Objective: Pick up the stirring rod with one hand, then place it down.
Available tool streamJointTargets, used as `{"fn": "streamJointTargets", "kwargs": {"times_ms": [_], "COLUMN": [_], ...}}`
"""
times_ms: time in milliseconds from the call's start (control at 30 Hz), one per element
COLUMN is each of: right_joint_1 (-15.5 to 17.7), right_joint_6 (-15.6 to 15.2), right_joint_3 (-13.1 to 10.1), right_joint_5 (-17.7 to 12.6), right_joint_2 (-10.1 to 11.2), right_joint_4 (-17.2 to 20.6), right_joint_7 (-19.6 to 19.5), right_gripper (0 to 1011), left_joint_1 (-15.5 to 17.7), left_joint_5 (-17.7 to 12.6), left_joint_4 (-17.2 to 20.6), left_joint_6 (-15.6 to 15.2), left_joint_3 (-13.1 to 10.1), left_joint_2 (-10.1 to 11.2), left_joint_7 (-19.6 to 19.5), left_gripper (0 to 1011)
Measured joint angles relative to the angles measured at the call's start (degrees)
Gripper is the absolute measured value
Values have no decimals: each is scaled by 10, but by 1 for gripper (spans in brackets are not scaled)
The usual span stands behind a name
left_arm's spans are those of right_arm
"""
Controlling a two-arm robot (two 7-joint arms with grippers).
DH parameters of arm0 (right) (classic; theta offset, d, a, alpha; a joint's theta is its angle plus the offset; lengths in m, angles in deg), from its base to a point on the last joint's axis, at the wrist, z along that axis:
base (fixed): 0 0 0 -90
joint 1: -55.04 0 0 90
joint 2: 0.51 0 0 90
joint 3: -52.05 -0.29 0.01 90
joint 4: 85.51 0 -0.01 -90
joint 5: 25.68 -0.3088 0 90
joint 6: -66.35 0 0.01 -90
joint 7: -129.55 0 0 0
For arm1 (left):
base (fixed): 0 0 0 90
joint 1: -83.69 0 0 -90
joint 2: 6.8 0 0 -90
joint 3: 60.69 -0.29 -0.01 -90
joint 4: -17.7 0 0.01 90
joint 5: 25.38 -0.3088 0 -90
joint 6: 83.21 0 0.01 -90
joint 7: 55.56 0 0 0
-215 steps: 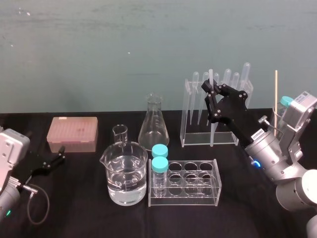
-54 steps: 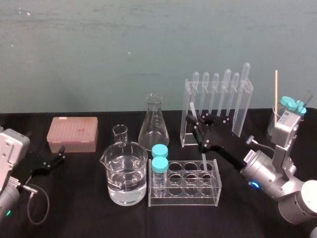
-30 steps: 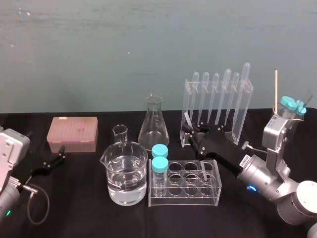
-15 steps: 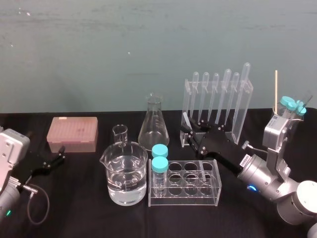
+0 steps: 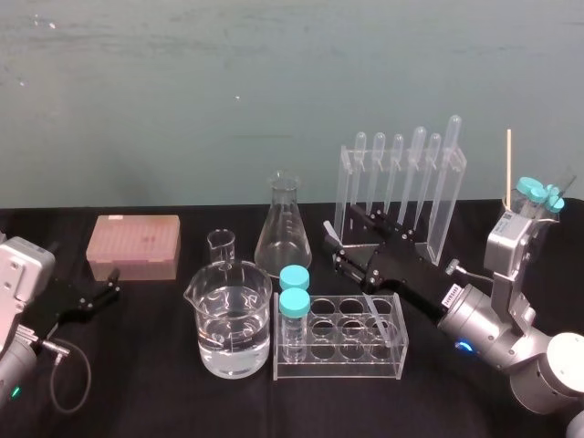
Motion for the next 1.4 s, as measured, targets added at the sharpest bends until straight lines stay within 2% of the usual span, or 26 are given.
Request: {"fn": "streamJointTargets", "kwargs": {"times_ms": [100, 167, 200, 233, 367, 600, 700, 867, 900, 1000, 1067, 1100, 1167, 1200, 1333, 1400], "right_joint_1": [0, 0, 0, 0, 0, 5, 7, 11, 13, 20, 22, 31, 38, 48, 65, 69], "right_joint_6": [0, 0, 0, 0, 0, 28, 43, 54, 51, 34, 29, 9, -8, -30, -91, -110], "right_joint_3": [0, 0, 0, 0, 0, -14, -27, -58, -68, -87, -90, -98, -101, -104, -108, -109], "right_joint_5": [0, 0, 0, 0, 0, -7, 0, 35, 50, 76, 81, 96, 102, 109, 116, 119], "right_joint_2": [0, 0, 0, 0, 0, -5, -10, -18, -18, -17, -16, -11, -8, -4, 3, 4], "right_joint_4": [0, 0, 0, 0, 0, 18, 30, 45, 48, 52, 52, 55, 58, 63, 74, 76], "right_joint_7": [0, 0, 0, 0, 0, -9, -32, -94, -118, -158, -165, -183, -192, -199, -207, -208], "right_gripper": [715, 817, 817, 873, 983, 1000, 1000, 1000, 1000, 1000, 1000, 1000, 1000, 1000, 1000, 1000], "left_joint_1": [0, 0, 0, 0, 0, 0, 0, 0, 0, 0, 0, 0, 0, 0, 0, 0], "left_joint_5": [0, 0, 0, 0, 0, 0, 0, 0, 0, 0, 0, 0, 0, 0, 0, 0], "left_joint_4": [0, 0, 0, 0, 0, 0, 0, 0, 0, 0, 0, 0, 0, 0, 0, 0], "left_joint_6": [0, 0, 0, 0, 0, 0, 0, 0, 0, 0, 0, 0, 0, 0, 0, 0], "left_joint_3": [0, 0, 0, 0, 0, 0, 0, 0, 0, 0, 0, 0, 0, 0, 0, 0], "left_joint_2": [0, 0, 0, 0, 0, 0, 0, 0, 0, 0, 0, 0, 0, 0, 0, 0], "left_joint_7": [0, 0, 0, 0, 0, 0, 0, 0, 0, 0, 0, 0, 0, 0, 0, 0], "left_gripper": [1000, 1000, 1000, 1000, 1000, 1000, 1000, 1000, 1000, 1000, 1000, 1000, 1000, 1000, 1000, 1000]}}
